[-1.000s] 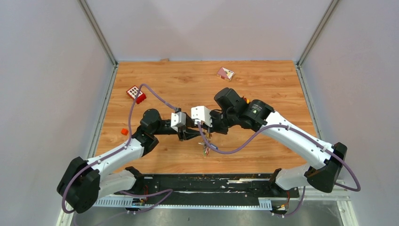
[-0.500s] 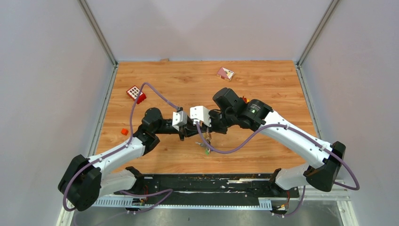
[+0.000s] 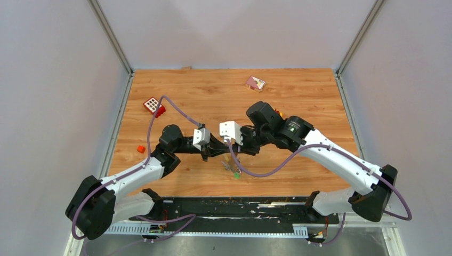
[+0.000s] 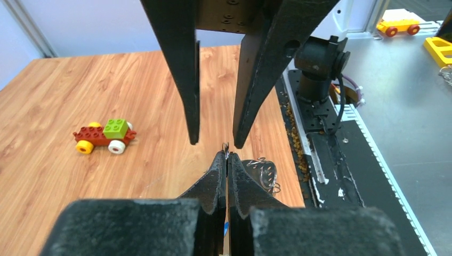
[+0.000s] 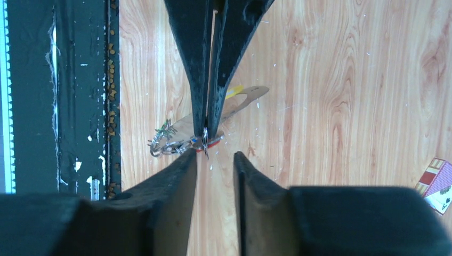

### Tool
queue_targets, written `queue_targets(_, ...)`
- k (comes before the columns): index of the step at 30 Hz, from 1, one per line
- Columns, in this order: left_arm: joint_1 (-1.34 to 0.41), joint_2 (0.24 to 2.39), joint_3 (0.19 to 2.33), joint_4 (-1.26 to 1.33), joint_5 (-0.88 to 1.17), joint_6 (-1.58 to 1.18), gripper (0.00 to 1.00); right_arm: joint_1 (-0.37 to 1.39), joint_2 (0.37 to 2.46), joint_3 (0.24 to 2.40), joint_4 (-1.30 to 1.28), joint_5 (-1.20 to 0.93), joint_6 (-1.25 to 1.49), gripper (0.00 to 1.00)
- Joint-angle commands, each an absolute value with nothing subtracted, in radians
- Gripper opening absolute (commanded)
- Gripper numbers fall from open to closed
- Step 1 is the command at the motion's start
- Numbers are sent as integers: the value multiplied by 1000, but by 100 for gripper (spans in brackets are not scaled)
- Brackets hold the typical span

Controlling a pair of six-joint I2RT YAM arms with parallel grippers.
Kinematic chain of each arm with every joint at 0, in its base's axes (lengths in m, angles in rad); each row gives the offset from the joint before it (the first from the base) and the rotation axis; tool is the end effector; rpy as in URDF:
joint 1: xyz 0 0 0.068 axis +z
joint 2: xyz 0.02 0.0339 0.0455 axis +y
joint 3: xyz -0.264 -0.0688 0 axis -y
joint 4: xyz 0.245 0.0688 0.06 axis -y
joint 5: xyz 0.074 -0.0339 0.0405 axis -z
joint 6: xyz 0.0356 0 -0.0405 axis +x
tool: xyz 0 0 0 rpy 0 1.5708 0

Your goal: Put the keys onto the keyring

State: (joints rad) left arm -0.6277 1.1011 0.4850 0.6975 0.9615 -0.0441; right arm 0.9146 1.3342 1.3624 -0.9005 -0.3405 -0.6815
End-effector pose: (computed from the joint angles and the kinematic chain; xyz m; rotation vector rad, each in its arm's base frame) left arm 0.1684 -0.1582 0.2640 1.1993 1.1492 -1.2288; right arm 0.1556 0.2216 0.3547 -1.8523 1.5928 0.5196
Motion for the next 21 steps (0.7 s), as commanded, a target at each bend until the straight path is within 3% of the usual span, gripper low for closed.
queue_targets(1, -628, 1071, 474, 859, 1008, -95, 0, 879, 1253, 1302, -831, -437, -685, 37)
queue_targets(11, -628, 1068, 463, 893, 1037, -110, 0, 862, 1235, 1259, -816, -550, -711, 34)
queue_targets(21, -629, 1064, 460, 887, 1052, -104, 0, 861, 1254, 1275, -820, -567, -730, 14)
